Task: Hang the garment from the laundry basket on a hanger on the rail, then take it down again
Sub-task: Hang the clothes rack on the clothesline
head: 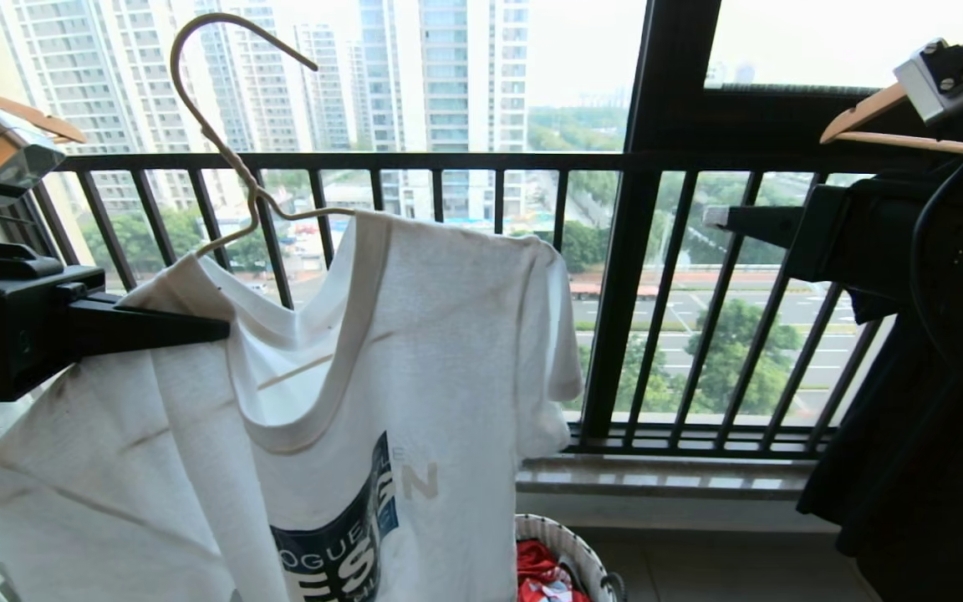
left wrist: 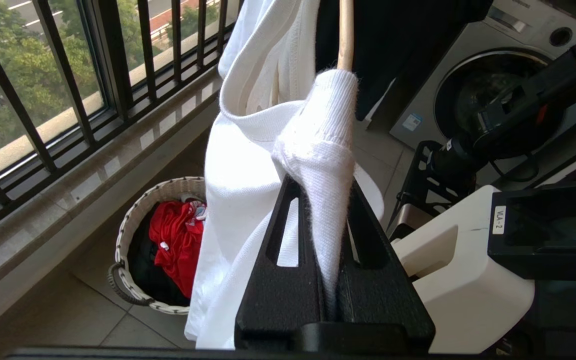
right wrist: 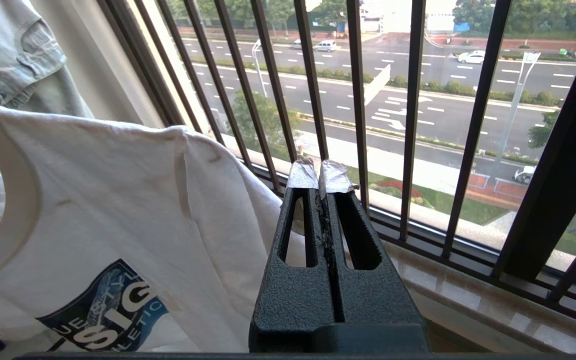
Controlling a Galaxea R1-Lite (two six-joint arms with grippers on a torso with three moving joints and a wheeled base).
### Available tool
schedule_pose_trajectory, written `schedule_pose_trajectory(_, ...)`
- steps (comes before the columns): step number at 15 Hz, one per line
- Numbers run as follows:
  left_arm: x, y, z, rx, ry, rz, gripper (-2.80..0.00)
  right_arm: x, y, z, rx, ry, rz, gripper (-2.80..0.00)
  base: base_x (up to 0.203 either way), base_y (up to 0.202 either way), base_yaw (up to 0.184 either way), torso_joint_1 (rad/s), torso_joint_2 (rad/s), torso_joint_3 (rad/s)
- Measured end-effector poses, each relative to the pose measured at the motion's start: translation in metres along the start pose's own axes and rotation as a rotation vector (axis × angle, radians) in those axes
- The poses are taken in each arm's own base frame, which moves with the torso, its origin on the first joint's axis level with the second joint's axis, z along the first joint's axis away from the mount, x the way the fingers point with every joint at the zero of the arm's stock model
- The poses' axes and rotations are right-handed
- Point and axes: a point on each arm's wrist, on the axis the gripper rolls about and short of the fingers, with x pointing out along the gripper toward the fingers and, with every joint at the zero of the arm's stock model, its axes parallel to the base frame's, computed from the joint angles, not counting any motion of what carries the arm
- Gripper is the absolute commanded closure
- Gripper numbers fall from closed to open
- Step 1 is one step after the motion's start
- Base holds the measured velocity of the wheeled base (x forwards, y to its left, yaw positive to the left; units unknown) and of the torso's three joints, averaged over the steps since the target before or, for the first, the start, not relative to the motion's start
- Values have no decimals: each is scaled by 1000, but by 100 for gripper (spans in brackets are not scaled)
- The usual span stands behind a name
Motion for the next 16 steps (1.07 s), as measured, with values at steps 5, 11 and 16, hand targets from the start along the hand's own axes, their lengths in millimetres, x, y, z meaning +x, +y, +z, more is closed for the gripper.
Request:
schedule_pose_trajectory(5,-3,-12,-7,-11,1,1,0,-1,-4,0,0,-3,-14,0,0,0,0,245,-559,-318)
schedule_pose_trajectory(11,-8,-39,-24,-29,14,25,0,-4,-4,1,-2,-6,-18,0,0,0,0,253,-550,-299)
schedule_pose_trajectory(16,-8,-58,-33,-37,19,4,0,-24,2,-2,-94,47,-4,0,0,0,0,172,-363,-193)
